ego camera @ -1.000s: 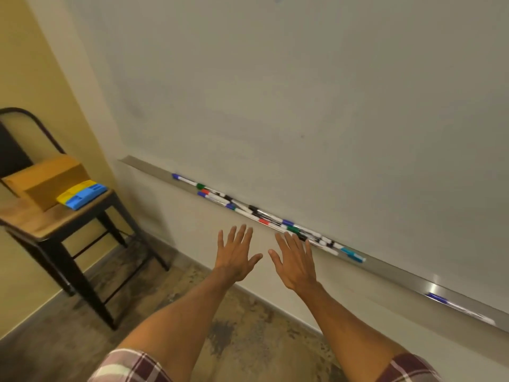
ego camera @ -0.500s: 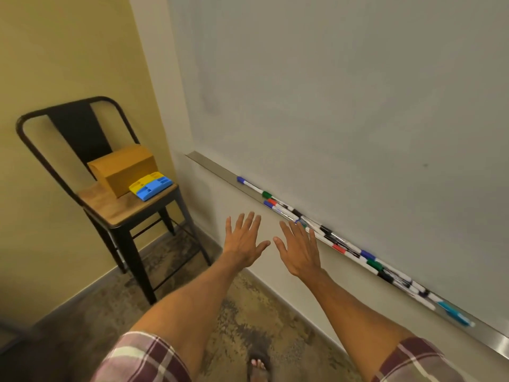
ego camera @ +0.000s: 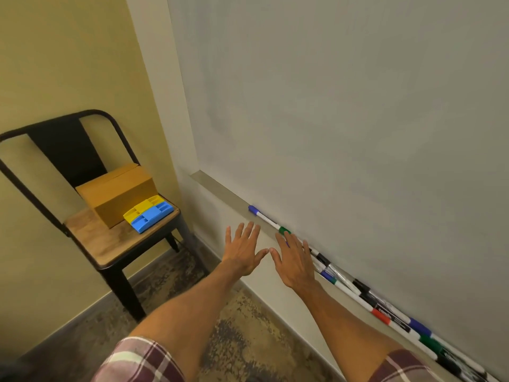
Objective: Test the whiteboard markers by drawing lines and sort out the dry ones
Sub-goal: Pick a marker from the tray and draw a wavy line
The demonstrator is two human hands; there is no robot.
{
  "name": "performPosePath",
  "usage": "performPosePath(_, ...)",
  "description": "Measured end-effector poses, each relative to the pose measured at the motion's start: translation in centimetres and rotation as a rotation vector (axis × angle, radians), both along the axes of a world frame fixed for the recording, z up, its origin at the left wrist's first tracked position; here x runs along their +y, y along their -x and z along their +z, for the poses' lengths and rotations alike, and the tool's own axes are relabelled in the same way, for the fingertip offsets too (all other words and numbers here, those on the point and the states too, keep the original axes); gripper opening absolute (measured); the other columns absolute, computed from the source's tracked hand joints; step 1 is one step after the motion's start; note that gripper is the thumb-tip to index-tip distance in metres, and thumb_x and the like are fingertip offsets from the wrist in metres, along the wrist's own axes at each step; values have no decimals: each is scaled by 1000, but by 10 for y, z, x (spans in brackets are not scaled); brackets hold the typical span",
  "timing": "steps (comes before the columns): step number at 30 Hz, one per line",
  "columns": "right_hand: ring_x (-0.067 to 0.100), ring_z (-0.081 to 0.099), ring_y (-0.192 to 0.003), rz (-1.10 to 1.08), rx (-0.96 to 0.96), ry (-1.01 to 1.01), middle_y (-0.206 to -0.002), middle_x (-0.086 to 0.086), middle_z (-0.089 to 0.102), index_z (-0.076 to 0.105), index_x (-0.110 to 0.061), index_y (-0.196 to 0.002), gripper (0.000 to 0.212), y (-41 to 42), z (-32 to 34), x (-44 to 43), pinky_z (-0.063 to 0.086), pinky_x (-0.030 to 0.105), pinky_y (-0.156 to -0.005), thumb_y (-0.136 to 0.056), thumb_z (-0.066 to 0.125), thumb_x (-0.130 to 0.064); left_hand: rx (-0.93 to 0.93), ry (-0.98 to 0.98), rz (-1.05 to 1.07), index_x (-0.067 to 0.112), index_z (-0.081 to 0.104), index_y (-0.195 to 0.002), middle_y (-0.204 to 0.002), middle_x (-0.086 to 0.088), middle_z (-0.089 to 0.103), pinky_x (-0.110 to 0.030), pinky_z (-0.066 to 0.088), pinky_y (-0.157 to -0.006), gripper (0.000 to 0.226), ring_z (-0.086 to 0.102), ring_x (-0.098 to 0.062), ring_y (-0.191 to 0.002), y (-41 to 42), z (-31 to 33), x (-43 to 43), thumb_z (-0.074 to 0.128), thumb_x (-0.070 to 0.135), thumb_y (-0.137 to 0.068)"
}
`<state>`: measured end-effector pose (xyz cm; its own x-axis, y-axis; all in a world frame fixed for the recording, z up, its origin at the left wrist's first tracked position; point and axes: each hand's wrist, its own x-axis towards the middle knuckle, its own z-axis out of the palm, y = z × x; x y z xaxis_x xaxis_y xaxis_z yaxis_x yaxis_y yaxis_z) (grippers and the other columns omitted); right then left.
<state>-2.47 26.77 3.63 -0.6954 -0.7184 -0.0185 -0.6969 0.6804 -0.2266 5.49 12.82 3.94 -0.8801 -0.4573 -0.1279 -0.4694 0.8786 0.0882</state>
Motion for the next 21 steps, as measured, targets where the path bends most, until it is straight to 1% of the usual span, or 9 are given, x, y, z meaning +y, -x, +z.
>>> performPosePath(6,21,20,-143,23,-4,10,-154,4,26,23,-23,-148,56,32,-10,-38,13,40,-116,-99,30,-48,-44,-11,13,26,-3,-156,-164,-2,-5,-55,-16,-113,78,-6,-28,-150,30,-11,-36,17,70,-95)
performPosePath(12,21,29,-140,45,-32,41,-150,6,35,33,-19,-144,52,44,-24,-75,22,38,-116,-99,34,-44,-95,-75,18,27,-5,-156,-164,-1,-8,-55,-12,-116,78,-8,-28,-150,43,-29,-74,18,70,-94)
performPosePath(15,23,33,-138,14,-42,61,-148,7,39,37,-17,-143,51,49,-31,-91,25,40,-114,-99,38,-43,-112,-93,-15,27,-6,-156,-164,-1,-9,-54,-10,-117,77,-9,-27,-150,51,-37,-92,18,68,-95)
performPosePath(18,24,37,-136,-7,-20,70,-145,9,43,40,-16,-141,50,52,-36,-104,29,39,-112,-98,44,-40,-96,-152,-67,25,-4,-156,-164,-2,-9,-50,-6,-119,78,-8,-27,-150,61,-42,-110,20,68,-95)
performPosePath(21,23,36,-137,-27,-21,60,-146,8,41,39,-15,-141,49,55,-39,-116,30,37,-111,-97,46,-37,-81,-189,-141,24,-3,-156,-164,-3,-8,-47,-6,-119,79,-8,-26,-150,73,-47,-127,21,68,-95)
